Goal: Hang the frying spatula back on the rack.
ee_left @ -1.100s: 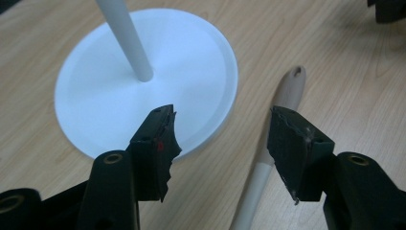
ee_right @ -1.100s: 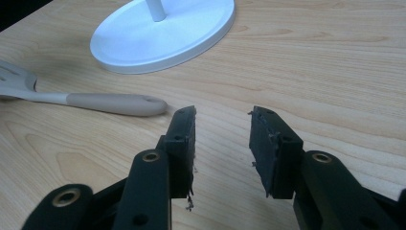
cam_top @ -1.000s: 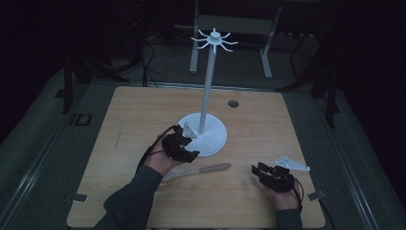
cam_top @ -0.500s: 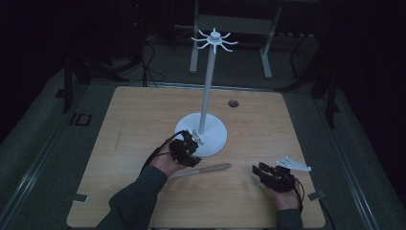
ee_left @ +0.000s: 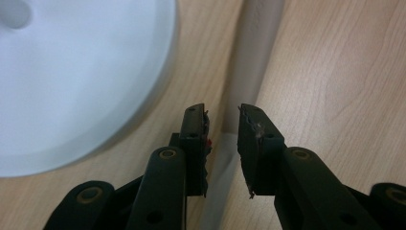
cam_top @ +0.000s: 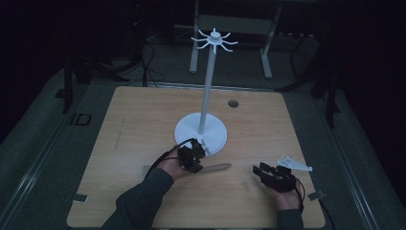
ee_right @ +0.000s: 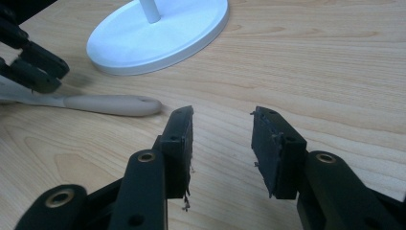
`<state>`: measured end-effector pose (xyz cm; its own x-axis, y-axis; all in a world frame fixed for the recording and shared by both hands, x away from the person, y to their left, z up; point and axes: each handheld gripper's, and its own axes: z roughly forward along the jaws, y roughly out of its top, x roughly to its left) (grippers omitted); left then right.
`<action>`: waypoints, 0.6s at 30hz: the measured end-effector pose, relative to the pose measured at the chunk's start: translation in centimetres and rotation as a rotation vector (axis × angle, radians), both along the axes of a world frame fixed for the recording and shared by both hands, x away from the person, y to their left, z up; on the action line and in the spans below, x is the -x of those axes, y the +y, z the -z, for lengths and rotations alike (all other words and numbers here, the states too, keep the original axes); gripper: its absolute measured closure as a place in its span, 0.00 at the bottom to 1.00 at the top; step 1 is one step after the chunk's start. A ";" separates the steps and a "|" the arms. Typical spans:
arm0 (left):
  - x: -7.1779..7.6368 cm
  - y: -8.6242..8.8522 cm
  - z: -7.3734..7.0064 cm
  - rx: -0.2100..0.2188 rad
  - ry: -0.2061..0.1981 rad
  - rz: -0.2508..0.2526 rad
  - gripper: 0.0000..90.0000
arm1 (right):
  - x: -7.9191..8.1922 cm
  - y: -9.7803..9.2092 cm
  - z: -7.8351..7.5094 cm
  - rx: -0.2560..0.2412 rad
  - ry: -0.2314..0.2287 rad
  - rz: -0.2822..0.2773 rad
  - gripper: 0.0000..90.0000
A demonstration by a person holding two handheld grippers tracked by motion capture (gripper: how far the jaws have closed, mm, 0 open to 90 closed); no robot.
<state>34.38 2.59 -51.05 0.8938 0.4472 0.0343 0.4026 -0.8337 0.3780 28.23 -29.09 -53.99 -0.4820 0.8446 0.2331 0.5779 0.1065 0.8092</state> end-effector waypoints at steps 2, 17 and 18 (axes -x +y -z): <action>0.1 -0.3 0.2 -0.013 0.009 0.013 0.80 | 0.0 0.0 0.0 -0.003 0.000 -0.002 0.64; -0.1 -1.6 1.1 -0.095 0.034 0.046 0.80 | 0.0 -0.2 0.1 -0.015 0.009 0.004 0.62; -0.1 -1.6 1.2 -0.096 0.033 0.047 0.80 | 0.0 -0.2 0.1 -0.017 0.009 0.005 0.62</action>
